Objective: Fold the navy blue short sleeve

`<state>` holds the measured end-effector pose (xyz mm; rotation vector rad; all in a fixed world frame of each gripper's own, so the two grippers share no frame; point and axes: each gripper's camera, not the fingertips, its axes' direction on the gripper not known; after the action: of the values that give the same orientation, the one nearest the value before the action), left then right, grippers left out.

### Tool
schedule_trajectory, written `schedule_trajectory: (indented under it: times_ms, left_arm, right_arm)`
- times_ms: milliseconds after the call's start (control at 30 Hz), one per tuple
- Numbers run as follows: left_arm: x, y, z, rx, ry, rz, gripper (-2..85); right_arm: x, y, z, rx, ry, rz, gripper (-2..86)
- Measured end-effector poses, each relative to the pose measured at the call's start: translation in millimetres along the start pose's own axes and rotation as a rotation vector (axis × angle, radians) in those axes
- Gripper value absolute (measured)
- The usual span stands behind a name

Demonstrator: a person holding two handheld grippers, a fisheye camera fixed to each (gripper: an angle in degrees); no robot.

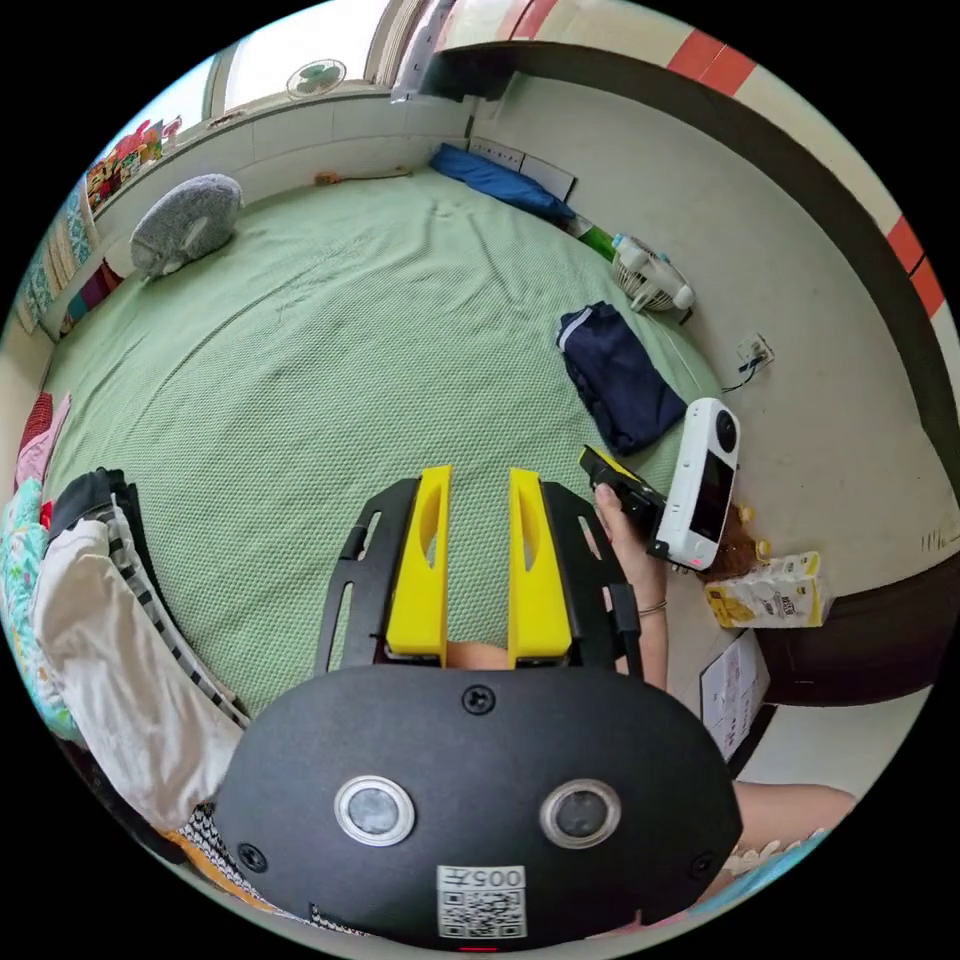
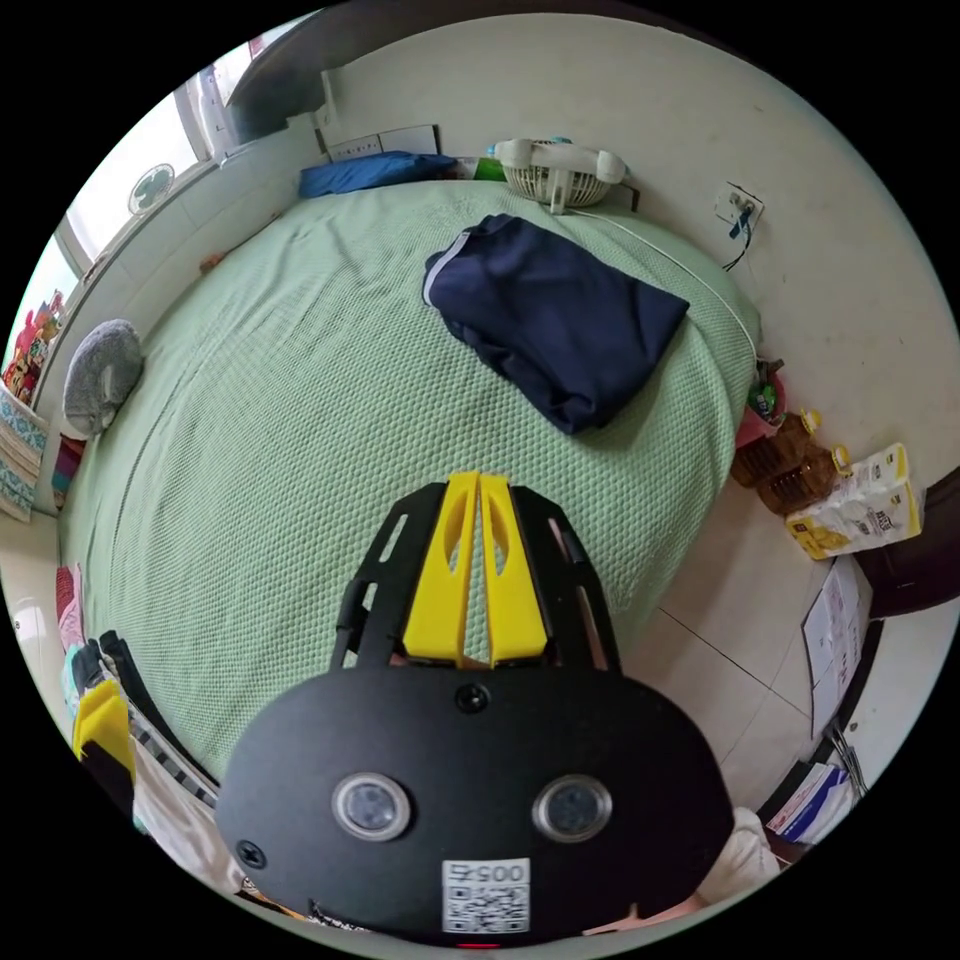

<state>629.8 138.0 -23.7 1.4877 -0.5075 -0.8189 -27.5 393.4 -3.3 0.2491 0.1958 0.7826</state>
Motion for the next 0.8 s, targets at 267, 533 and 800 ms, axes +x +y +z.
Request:
schedule_trajectory:
  times_ms: [267,533,800]
  left_arm:
    - [31,-20,51,-0.214,-0.226,0.115,10.0]
    - [54,-30,81,-0.309,-0.188,0.214,10.1]
    - [49,-44,106,-0.363,-0.204,0.190,10.4]
  right_arm:
    - [-4,-1,11,-0.026,-0.018,-0.029,-0.9]
    - [-3,-3,17,-0.042,-0.039,-0.027,-0.9]
    - [-1,-4,23,-0.052,-0.049,-0.034,-0.9]
